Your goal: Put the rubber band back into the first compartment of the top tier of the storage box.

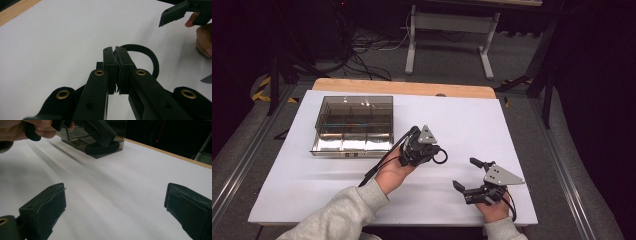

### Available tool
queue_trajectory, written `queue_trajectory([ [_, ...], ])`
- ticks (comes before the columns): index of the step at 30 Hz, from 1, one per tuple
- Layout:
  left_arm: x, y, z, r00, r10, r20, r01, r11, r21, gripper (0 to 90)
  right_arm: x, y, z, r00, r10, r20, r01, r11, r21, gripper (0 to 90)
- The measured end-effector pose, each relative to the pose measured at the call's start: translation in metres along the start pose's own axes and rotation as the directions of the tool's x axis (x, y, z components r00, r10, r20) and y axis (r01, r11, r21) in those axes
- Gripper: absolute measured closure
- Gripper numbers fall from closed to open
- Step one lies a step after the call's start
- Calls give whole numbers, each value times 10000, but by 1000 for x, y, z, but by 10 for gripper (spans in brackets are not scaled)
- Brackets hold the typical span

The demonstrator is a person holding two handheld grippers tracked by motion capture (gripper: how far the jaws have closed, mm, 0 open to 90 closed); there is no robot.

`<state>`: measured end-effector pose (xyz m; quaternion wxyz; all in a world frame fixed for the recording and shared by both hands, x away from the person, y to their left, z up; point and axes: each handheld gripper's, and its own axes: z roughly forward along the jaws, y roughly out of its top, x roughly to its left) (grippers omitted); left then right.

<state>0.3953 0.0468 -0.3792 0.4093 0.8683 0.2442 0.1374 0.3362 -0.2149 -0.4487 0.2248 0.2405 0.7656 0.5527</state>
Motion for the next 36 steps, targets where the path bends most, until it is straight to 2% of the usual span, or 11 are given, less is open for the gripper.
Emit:
queue_trajectory([
  [6,2,-5,-19,10000,-6,-67,4,9996,-294,876,0,0,0,10000,-3,-5,3,10000,5,40],
  [13,7,-18,-39,9996,-208,-190,199,9987,-478,875,1,0,1,10000,-21,-10,21,10000,17,40],
  [24,8,-24,-49,9995,-166,-265,152,9984,-536,875,1,0,1,10000,-29,2,29,10000,38,40],
  [31,14,-27,-58,9981,-328,-514,302,9983,-501,876,1,0,1,10000,-64,-19,64,10000,43,40],
  [36,20,-28,-71,9963,-517,-683,473,9967,-653,875,1,0,1,10000,-46,-27,46,10000,35,40],
])
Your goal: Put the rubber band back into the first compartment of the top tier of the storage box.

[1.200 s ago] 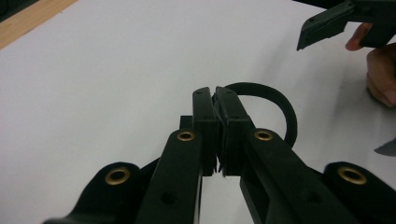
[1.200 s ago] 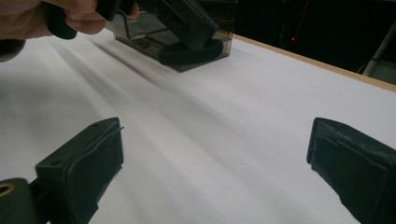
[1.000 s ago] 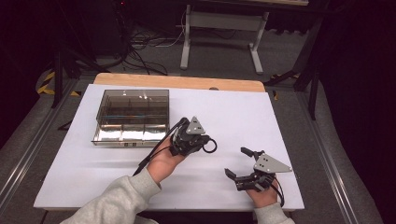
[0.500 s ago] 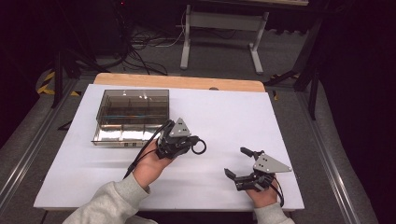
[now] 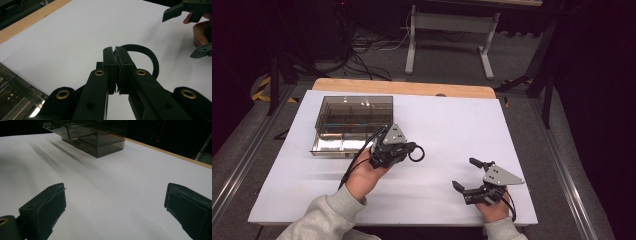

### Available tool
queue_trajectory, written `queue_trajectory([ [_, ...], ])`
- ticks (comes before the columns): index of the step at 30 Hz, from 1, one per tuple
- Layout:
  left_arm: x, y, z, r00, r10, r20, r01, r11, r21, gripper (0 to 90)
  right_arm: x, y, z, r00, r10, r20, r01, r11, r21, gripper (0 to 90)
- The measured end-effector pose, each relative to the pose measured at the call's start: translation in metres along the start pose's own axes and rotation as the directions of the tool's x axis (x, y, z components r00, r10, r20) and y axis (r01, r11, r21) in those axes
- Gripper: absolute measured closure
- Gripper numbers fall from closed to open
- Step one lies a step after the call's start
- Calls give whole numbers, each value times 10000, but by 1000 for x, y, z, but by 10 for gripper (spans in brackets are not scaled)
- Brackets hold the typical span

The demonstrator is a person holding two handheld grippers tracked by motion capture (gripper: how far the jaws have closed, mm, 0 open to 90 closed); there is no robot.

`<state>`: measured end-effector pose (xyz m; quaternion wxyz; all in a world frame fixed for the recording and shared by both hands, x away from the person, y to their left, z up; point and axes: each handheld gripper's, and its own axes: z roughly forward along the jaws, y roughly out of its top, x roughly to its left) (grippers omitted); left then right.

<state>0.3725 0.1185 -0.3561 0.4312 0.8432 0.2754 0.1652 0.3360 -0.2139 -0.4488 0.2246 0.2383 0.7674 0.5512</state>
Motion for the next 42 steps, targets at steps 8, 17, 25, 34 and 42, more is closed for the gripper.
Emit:
queue_trajectory([
  [8,12,-1,-18,9995,-224,-207,221,9996,-153,874,0,0,0,10000,12,16,-12,10000,11,40],
  [17,24,-6,-34,9981,-336,-519,323,9992,-250,875,0,0,0,10000,61,9,-61,10000,3,40],
  [25,35,-13,-47,9947,-572,-857,551,9981,-268,874,-1,0,0,10000,95,29,-95,10000,28,40],
  [34,43,-21,-58,9910,-699,-1141,681,9975,-196,874,-1,0,0,10000,64,22,-64,10000,18,40],
  [42,55,-33,-72,9842,-999,-1463,985,9950,-171,873,0,0,0,10000,38,17,-38,10000,14,40],
])
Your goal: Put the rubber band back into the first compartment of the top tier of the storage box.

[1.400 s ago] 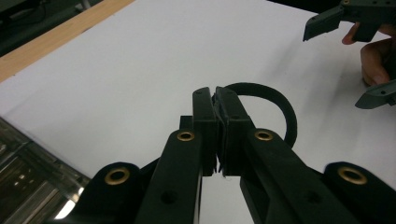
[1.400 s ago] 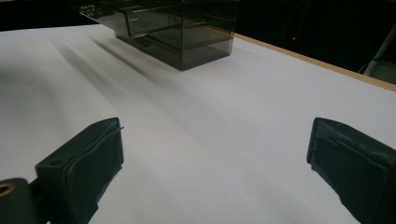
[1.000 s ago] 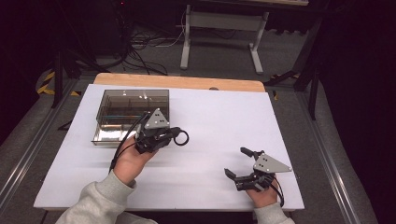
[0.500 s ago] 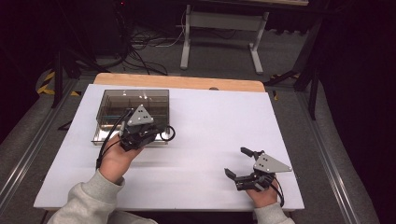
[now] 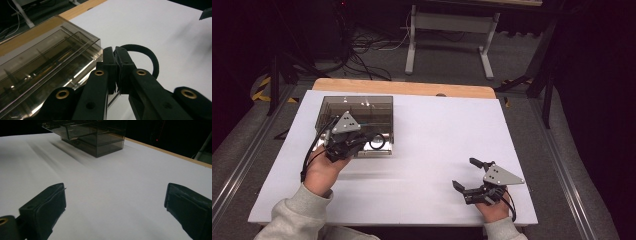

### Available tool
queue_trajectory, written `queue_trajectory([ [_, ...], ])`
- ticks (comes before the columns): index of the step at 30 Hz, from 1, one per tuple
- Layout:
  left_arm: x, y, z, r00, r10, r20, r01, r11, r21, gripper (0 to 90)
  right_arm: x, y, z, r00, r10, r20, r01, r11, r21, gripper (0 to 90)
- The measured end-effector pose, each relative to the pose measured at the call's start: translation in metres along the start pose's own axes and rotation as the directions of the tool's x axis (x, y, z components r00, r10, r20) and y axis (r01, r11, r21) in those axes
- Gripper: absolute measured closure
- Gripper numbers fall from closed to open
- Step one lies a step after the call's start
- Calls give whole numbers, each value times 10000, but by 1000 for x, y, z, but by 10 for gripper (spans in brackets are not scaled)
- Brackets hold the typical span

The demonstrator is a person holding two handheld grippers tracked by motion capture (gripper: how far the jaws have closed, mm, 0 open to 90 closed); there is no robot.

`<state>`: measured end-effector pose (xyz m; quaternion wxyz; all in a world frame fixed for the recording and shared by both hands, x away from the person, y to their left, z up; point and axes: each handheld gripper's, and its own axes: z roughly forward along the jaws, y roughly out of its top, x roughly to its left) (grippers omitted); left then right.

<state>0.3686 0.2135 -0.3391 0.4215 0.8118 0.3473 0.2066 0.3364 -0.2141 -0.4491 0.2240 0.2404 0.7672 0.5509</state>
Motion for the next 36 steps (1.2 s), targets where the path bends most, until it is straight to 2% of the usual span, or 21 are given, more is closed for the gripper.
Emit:
queue_trajectory([
  [10,14,-10,-12,9994,-272,-205,272,9996,10,872,0,0,0,10000,-64,41,64,10000,48,41],
  [11,16,-12,-14,9989,-398,-254,399,9992,18,872,0,0,0,10000,-55,49,55,10000,52,41],
  [20,27,-21,-21,9969,-548,-567,559,9983,179,872,0,0,1,10000,-75,45,75,9999,67,42],
  [23,31,-24,-22,9946,-619,-834,645,9975,277,872,1,0,1,10000,-76,44,76,9999,80,42],
  [30,40,-32,-27,9915,-757,-1062,800,9961,371,872,1,0,1,10000,-70,44,70,9999,89,42],
  [36,48,-40,-32,9861,-977,-1345,1052,9932,498,873,1,0,1,10000,-67,43,67,9999,98,42],
])
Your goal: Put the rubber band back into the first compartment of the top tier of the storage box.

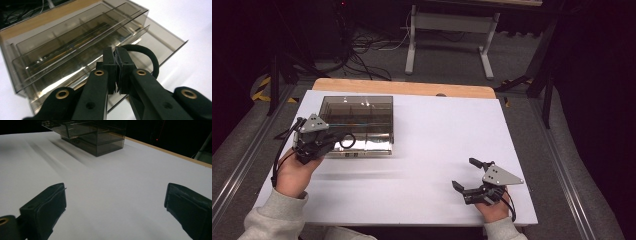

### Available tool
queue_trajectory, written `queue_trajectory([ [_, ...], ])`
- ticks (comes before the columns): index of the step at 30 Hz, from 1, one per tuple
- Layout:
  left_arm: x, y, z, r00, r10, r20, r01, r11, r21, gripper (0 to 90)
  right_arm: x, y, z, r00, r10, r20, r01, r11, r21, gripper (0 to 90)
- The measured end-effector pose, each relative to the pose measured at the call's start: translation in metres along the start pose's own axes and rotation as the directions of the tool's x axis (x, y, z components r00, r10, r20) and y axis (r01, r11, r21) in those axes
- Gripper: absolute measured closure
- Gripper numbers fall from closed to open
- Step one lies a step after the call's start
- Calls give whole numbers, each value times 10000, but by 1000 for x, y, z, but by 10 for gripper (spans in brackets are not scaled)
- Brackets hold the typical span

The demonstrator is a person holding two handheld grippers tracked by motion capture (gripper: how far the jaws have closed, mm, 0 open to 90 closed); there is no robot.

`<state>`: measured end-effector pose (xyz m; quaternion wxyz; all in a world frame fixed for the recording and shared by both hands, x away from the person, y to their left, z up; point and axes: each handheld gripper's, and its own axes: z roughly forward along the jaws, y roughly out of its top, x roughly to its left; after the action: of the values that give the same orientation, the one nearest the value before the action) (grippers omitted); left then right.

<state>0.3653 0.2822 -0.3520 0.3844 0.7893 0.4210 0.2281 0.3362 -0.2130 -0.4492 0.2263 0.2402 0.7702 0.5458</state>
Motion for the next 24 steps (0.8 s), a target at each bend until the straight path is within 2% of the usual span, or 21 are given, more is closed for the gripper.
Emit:
queue_trajectory([
  [7,12,-7,-5,9989,-250,-385,254,9996,104,872,0,0,0,10000,-24,9,24,10000,8,42],
  [24,32,-20,-9,9935,-685,-907,727,9964,437,871,0,0,0,10000,-18,31,18,10000,32,43],
])
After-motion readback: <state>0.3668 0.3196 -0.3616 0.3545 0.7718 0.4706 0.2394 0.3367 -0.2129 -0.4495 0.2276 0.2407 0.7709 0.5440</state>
